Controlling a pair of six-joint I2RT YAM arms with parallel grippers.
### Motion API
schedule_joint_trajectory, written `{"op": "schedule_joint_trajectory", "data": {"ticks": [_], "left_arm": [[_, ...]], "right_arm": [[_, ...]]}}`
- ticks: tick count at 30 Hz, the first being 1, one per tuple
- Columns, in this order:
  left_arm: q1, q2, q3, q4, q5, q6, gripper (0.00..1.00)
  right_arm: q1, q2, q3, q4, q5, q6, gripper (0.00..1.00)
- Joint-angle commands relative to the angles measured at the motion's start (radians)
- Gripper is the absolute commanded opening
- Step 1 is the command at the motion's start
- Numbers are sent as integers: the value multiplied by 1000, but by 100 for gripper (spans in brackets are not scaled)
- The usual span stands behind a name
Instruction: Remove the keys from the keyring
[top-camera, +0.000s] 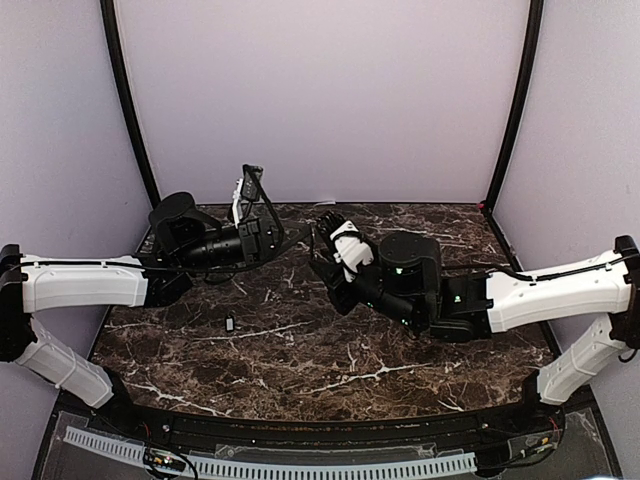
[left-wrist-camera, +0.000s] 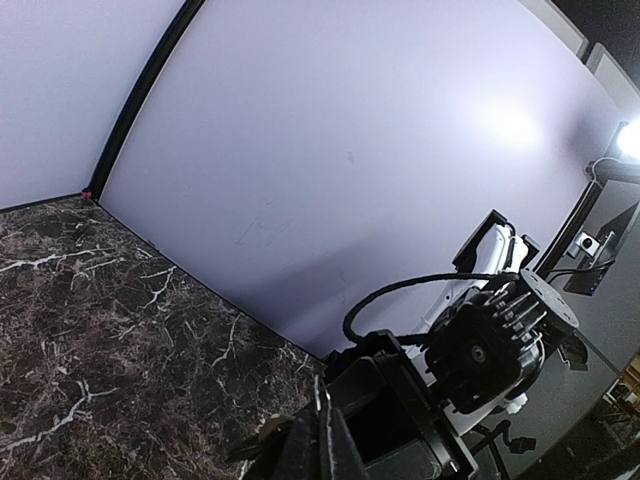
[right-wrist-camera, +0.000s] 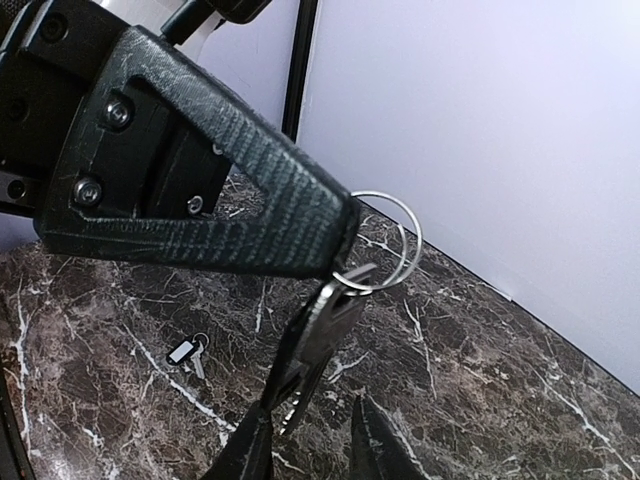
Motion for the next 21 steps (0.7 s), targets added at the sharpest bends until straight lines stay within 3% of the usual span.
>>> {"op": "schedule_joint_trajectory", "data": {"ticks": [1, 21], "left_arm": [[-4, -29, -2, 2, 0, -3, 0], [-5, -19, 8, -9, 12, -4, 0]], "right_arm": [[13, 12, 33, 49, 48, -7, 25], [12, 26, 42, 51, 108, -38, 20]]}}
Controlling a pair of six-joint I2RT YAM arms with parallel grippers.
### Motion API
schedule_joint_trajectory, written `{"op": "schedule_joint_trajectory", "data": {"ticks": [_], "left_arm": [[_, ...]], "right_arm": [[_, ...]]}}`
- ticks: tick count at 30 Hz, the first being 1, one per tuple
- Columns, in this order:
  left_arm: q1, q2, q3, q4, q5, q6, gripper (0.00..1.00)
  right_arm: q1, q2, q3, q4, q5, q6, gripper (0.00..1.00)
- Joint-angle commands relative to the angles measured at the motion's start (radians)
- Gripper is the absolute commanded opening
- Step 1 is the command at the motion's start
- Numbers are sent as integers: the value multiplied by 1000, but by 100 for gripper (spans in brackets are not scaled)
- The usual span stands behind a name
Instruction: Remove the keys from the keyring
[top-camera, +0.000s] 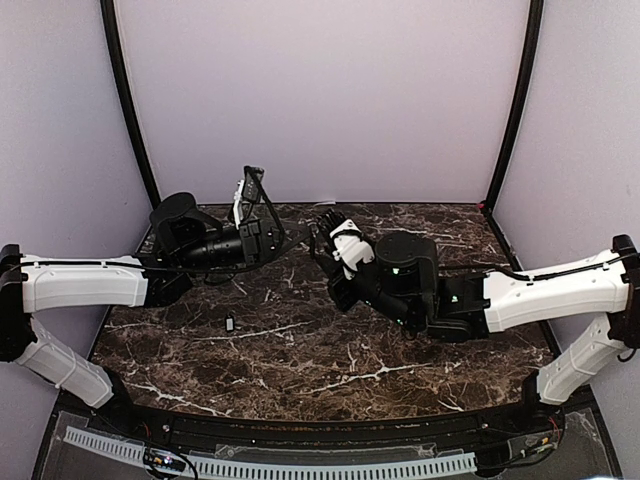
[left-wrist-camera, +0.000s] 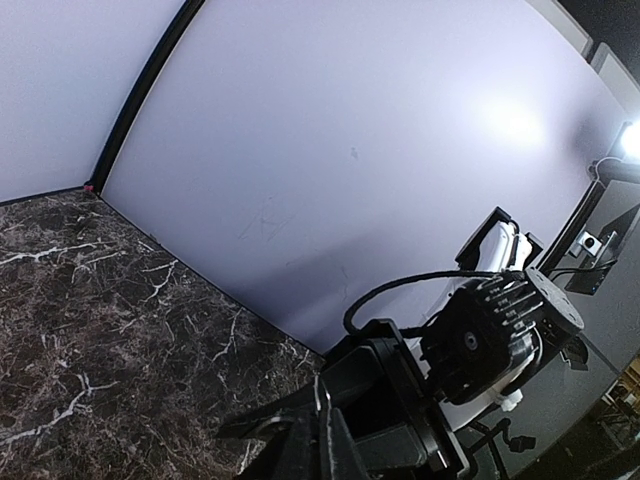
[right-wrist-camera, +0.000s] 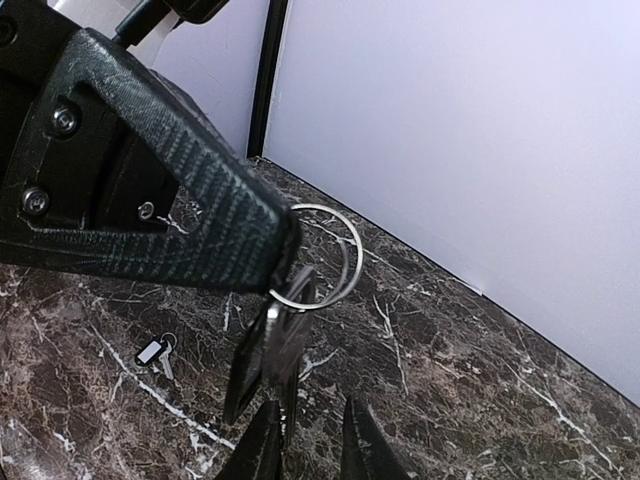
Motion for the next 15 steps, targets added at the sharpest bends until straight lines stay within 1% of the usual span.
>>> {"op": "schedule_joint_trajectory", "data": {"ticks": [1, 10, 15], "left_arm": [[-5, -19, 9, 6, 13, -5, 0], [-5, -11, 9, 7, 22, -10, 0], [-5, -11, 8, 5, 22, -6, 0]], "right_arm": [[13, 12, 33, 53, 23, -17, 20], [12, 31, 56, 86, 25, -47, 16], [12, 32, 60, 95, 31, -54, 7]]}}
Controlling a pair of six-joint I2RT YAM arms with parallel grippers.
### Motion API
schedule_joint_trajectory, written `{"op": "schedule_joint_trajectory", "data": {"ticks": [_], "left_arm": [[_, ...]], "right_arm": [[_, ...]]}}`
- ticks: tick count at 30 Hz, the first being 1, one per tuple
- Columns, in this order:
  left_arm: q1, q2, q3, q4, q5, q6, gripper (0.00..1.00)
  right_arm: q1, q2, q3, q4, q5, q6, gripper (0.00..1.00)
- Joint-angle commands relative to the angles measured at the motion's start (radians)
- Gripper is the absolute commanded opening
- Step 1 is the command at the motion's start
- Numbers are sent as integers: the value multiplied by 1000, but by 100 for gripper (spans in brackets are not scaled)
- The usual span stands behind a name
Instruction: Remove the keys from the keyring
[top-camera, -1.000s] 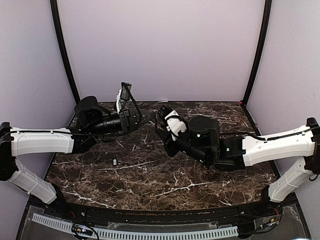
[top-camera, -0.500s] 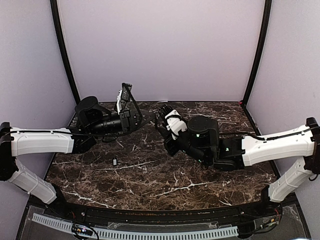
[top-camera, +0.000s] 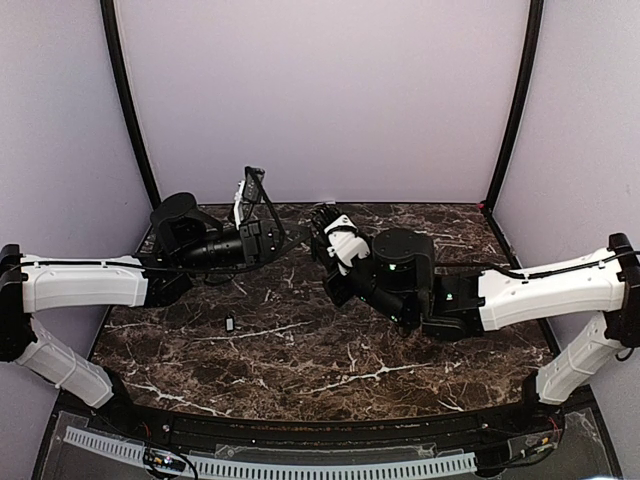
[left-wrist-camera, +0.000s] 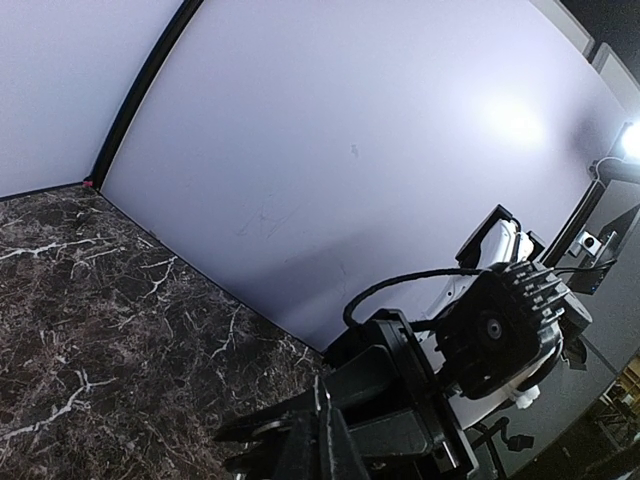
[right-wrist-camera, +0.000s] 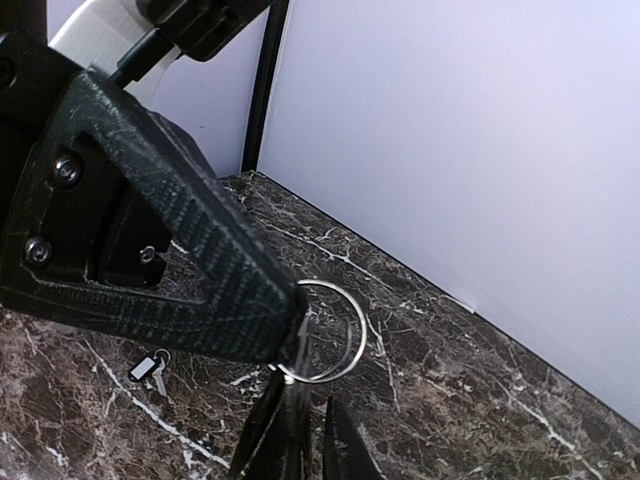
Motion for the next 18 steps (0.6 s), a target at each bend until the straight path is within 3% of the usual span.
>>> {"op": "schedule_joint_trajectory", "data": {"ticks": [1, 3, 18], "left_arm": [[-5, -13, 8, 11, 17, -3, 0], [-5, -14, 5, 10, 14, -2, 0], [-5, -21, 7, 9, 44, 11, 0]], "right_arm": [[11, 4, 28, 58, 24, -12, 5], [11, 0, 23, 62, 29, -12, 0], [11, -14, 1, 37, 41, 0, 0]]}}
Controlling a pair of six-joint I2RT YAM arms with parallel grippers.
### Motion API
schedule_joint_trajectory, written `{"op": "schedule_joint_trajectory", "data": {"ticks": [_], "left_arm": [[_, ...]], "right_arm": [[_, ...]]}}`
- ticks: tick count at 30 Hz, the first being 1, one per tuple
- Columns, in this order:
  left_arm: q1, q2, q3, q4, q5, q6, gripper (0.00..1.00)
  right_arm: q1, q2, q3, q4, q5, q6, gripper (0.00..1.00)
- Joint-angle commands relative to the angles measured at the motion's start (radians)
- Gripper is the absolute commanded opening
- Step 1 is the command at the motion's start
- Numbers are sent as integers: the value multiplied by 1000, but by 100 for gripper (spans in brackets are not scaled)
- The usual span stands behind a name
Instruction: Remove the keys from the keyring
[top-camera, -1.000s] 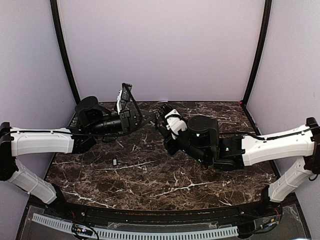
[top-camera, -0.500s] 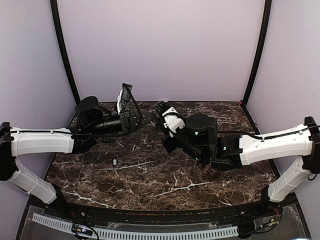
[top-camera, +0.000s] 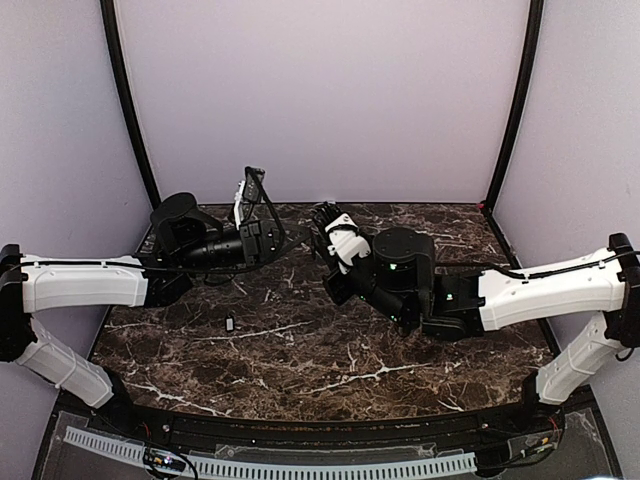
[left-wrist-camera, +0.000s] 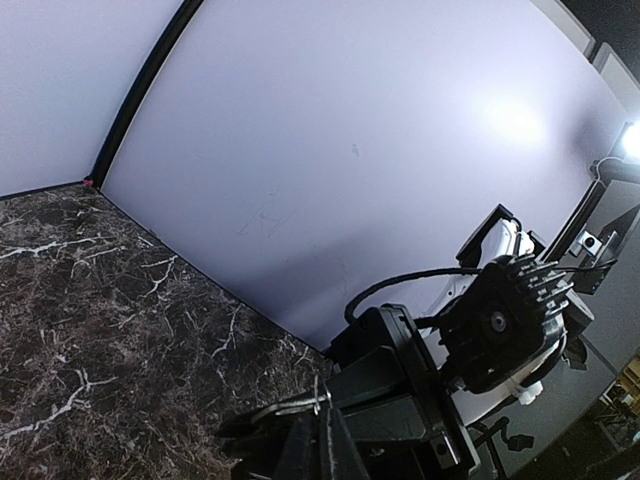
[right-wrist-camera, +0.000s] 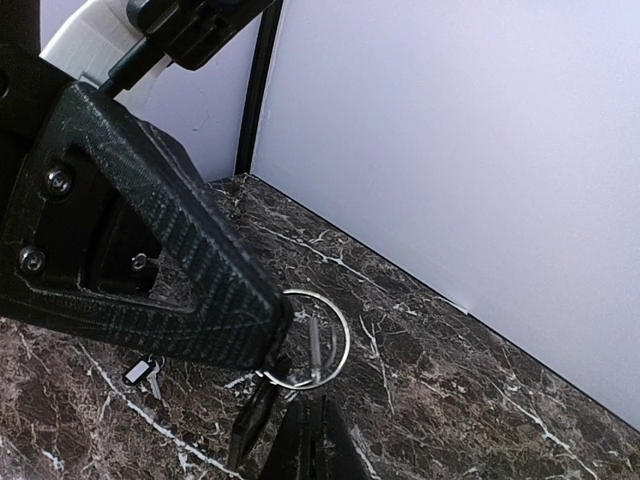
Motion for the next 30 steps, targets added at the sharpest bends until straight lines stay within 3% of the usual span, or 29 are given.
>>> {"op": "schedule_joint_trajectory", "data": {"ticks": [1, 10, 25, 30], "left_arm": [[-5, -21, 7, 8, 54, 14, 0], [-5, -46, 46, -155, 198, 85, 0], [-5, -49, 62, -220, 370, 104, 0], [-5, -40, 79, -265, 403, 121, 0]], "right_arm": [[11, -16, 1, 22, 13, 8, 0], [10, -64, -19, -26, -144, -58, 0], [-43, -162, -33, -113, -478, -76, 0], [-53, -177, -31, -119, -501, -91, 0]]}}
